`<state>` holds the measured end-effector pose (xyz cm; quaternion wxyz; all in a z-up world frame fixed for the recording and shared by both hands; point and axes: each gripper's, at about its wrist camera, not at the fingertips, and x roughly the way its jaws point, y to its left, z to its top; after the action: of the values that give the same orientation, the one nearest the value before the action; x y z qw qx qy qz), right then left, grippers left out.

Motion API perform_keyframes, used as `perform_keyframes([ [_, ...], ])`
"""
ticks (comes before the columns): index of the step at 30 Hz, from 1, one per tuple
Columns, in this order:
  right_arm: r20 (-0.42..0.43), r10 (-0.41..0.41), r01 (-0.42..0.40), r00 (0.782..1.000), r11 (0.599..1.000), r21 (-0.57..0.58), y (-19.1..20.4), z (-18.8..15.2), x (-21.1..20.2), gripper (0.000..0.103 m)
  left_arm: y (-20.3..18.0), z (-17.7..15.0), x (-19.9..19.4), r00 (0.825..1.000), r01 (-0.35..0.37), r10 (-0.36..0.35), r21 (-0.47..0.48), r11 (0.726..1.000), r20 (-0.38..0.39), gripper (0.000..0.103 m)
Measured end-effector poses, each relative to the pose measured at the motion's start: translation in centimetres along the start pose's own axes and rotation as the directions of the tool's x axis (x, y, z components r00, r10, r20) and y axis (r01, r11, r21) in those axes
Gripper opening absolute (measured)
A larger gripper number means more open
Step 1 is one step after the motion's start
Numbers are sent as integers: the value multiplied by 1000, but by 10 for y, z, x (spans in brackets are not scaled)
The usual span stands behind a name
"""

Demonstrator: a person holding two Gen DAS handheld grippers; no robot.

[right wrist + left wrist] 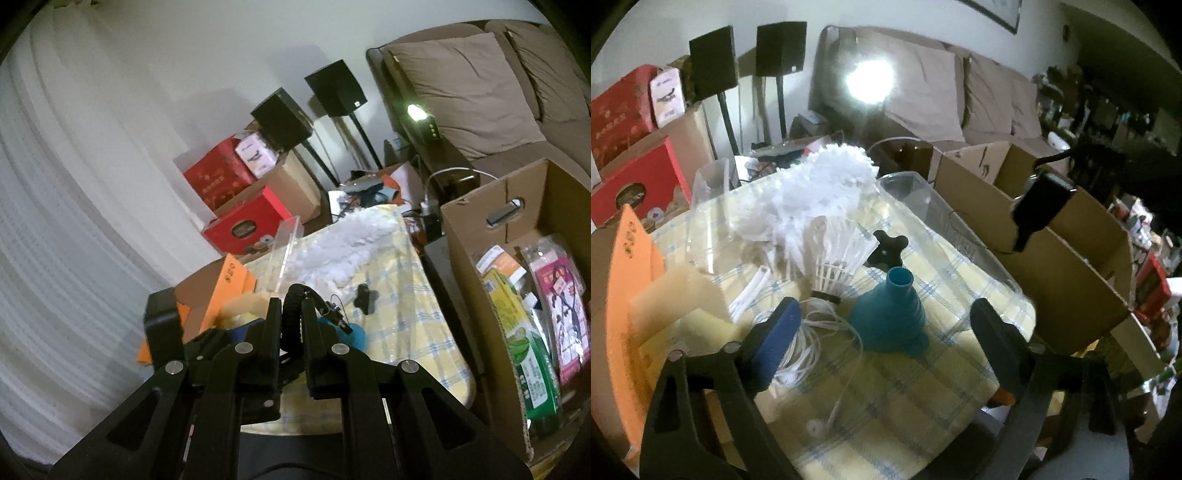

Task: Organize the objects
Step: 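Grasp the blue funnel with the left tool while the right tool holds the black item, then carry the blue funnel and black item into the orange box with both tools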

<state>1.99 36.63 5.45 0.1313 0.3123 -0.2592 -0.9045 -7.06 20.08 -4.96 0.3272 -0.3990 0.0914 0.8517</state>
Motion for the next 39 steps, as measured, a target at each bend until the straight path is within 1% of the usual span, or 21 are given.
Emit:
perform_keyframes([
  [4,3,-9,9,1000,1000,16,-6,-1,-1,10,-1,2,16,1000,-3,3,18,1000,-7,78],
  [7,0,-13,13,1000,1000,23,-10,-1,-1,10,-2,1,25,1000,8,-8,32,999,-13,71],
  [9,0,-14,14,1000,1000,27,-12,-2,-2,10,-2,1,31,1000,14,-13,42,999,-27,69],
  [11,0,-18,18,1000,999,32,-14,-2,-3,10,-1,0,38,999,9,-7,48,999,-49,65],
  [13,-1,-20,20,1000,999,35,-16,-1,-3,10,0,0,43,998,12,-9,50,999,-60,57],
  [14,-1,-21,21,1000,999,35,-16,-2,-3,10,1,0,46,998,15,-11,53,998,-66,55],
  [16,-3,-22,22,1000,999,38,-17,-1,-2,10,1,-1,49,997,11,-6,62,998,-73,44],
  [18,-7,-21,22,1000,999,39,-18,-1,-1,10,1,-1,50,997,38,-34,61,997,-75,37],
  [22,-16,-22,22,1000,999,35,-16,-1,2,10,-3,0,49,997,27,-22,72,997,-75,35],
  [26,-18,-19,19,1000,999,26,-14,0,6,10,-2,5,36,999,23,-20,63,998,-45,35],
  [29,-16,-19,19,1000,1000,15,-10,3,7,10,-1,12,18,999,35,-34,46,998,-13,35],
  [34,-9,-28,28,1000,1000,-6,-5,9,11,10,5,24,-13,999,36,-36,18,999,28,34],
  [37,-6,-26,26,1000,999,-19,-2,13,14,10,11,31,-35,998,21,-22,13,1000,57,34],
  [39,-6,-21,21,1000,999,-31,2,16,16,10,19,34,-48,998,-3,3,-1,1000,70,34],
])
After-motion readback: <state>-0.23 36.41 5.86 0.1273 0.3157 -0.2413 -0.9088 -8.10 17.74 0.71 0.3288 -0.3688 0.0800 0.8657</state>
